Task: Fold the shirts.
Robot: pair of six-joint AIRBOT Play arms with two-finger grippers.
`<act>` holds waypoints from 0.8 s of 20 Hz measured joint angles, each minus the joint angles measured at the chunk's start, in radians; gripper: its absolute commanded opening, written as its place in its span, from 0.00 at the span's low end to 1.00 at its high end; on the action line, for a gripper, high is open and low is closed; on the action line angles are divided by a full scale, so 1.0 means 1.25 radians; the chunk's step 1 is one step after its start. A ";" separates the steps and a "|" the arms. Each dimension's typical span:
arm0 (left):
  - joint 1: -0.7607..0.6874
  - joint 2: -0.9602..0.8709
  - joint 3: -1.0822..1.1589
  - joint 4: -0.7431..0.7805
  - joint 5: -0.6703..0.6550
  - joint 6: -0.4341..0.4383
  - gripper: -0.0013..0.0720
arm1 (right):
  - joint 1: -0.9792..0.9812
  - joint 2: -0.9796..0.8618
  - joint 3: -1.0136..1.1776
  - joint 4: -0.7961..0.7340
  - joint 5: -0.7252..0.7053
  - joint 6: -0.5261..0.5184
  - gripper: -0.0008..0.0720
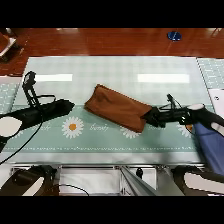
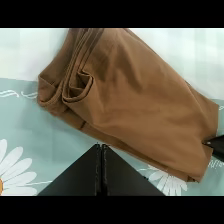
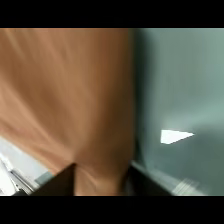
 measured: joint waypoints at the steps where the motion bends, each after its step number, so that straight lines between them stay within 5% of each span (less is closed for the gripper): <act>1: 0.000 -0.002 0.000 -0.001 0.001 0.000 0.05 | 0.028 -0.031 0.044 0.005 0.012 -0.004 0.04; 5: 0.000 -0.005 0.000 -0.010 0.002 0.000 0.05 | 0.104 -0.082 0.254 -0.053 0.071 0.011 0.04; 16: -0.001 -0.006 0.000 -0.025 0.002 0.001 0.05 | 0.056 0.016 0.822 -0.381 0.275 0.262 0.04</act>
